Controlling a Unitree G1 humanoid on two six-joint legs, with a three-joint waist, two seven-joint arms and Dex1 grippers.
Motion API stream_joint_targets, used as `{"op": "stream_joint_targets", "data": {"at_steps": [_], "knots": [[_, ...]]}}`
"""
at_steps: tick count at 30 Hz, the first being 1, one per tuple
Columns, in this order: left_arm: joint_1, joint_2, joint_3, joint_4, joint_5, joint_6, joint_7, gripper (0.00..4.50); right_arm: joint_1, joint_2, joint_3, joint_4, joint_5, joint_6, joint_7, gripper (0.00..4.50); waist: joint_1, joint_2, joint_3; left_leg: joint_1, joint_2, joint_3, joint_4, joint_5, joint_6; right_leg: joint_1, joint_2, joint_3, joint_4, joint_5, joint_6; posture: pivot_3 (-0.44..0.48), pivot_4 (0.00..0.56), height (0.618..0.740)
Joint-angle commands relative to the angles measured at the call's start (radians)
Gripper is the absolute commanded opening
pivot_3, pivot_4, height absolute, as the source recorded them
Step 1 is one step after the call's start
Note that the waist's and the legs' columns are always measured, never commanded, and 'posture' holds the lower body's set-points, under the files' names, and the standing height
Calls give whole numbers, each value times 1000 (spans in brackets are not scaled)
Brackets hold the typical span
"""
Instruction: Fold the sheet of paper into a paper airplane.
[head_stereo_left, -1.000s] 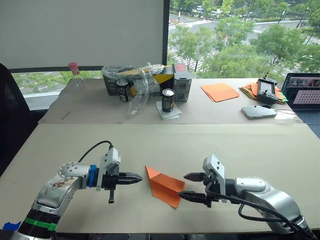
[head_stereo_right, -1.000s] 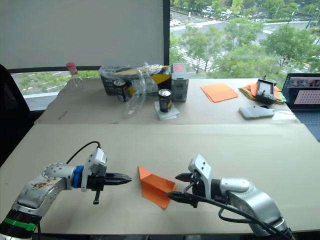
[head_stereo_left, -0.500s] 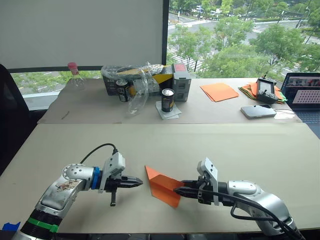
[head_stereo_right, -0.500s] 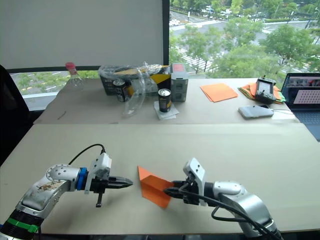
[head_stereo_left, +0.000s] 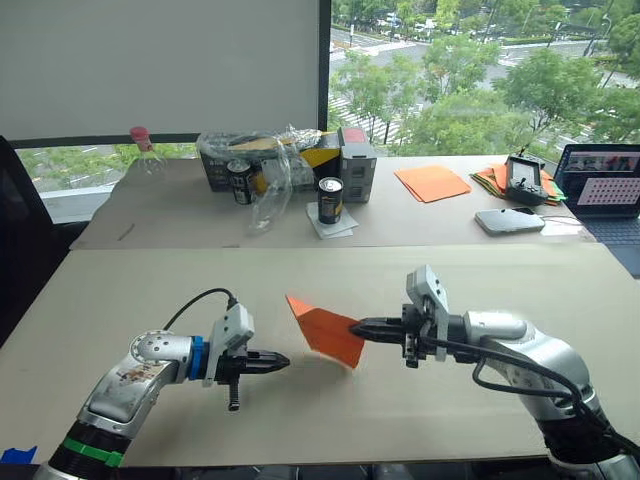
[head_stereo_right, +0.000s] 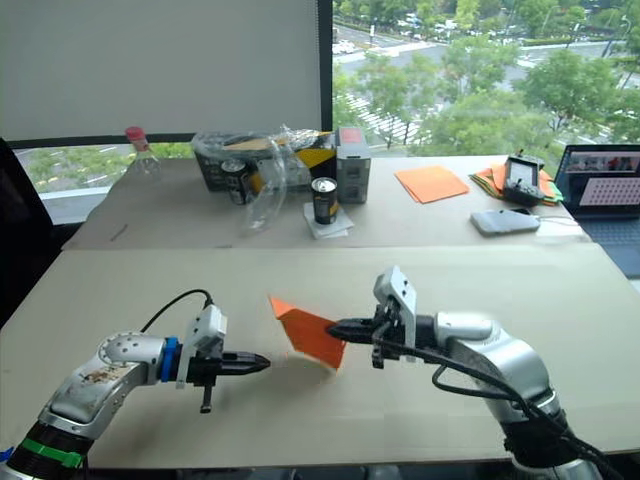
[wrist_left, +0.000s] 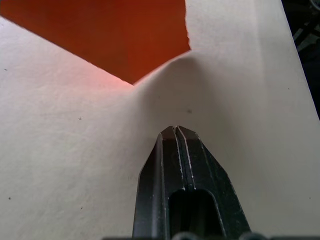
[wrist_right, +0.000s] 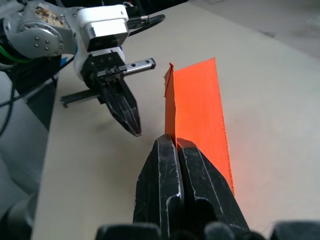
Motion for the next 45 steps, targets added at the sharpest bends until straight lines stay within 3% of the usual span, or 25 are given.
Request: {"op": "stream_joint_targets", "data": {"at_steps": [1, 6, 10, 15, 21, 25, 26, 32, 36, 40, 45], "knots": [[-16, 9, 40, 16, -20, -3, 2, 0, -66, -27, 48, 90, -171, -264, 48, 28, 0, 0, 0, 0, 0, 0, 0, 0, 0, 0, 0, 0, 0, 0, 0, 0, 150, 670], [-17, 13, 49, 33, -11, -14, -1, 0, -117, 17, 80, 239, -339, -652, 30, 28, -3, 0, 0, 0, 0, 1, 0, 0, 0, -1, 0, 0, 0, 0, 0, 0, 150, 670], [-7, 15, 55, 30, -10, -12, 6, 0, 0, 33, 131, 336, -511, -1042, -35, 28, -6, 0, 0, 0, 0, 1, 0, 0, -1, -1, 0, 1, 1, 0, 0, 0, 150, 670], [-3, 25, 50, 37, -5, -9, -6, 0, 74, 32, 172, 452, -644, -1310, -121, 28, -9, 0, 0, 0, -1, 2, 2, 1, -1, -2, 0, 3, 4, 0, 0, 0, 150, 670], [-33, 28, 36, 68, 11, -25, -27, 0, 40, 11, 174, 602, -876, -1574, -298, 28, -12, -1, 1, 2, 0, 3, 3, 2, -4, -3, 1, 4, 13, -1, -2, 0, 150, 670], [-34, 28, 33, 80, 17, -31, -34, 0, 40, -24, 201, 612, -786, -1583, -264, 28, -11, -1, 1, 3, 0, 3, 3, 3, -5, -4, 2, 4, 16, -2, -4, 0, 150, 670], [-35, 27, 33, 83, 18, -31, -36, 0, 40, -34, 205, 603, -766, -1580, -257, 606, -11, -1, 1, 2, 0, 3, 3, 3, -5, -4, 2, 5, 16, -2, -4, 0, 150, 670], [-38, 25, 33, 94, 22, -34, -44, 0, 39, -114, 198, 481, -647, -1488, -193, 2636, -10, -1, 1, 2, 0, 3, 3, 3, -5, -4, 2, 5, 16, -3, -4, 0, 150, 670], [-38, 20, 36, 108, 33, -50, -32, 0, 16, -117, 161, 363, -466, -1207, -134, 4035, -12, -1, 1, 2, 1, 3, 3, 3, -5, -4, 2, 4, 16, -3, -4, 0, 150, 670], [-31, 4, 41, 82, 15, -31, -22, 0, -7, -112, 139, 311, -396, -1074, -88, 4035, -9, -1, 1, 2, 1, 3, 3, 3, -5, -4, 2, 4, 16, -3, -4, 0, 150, 670], [-25, -29, 64, 20, -55, 27, -6, 0, -18, -122, 103, 307, -352, -1013, -32, 2430, -4, -2, 1, 2, 1, 3, 3, 2, -4, -3, 2, 4, 15, -3, -4, 0, 150, 670]]}}
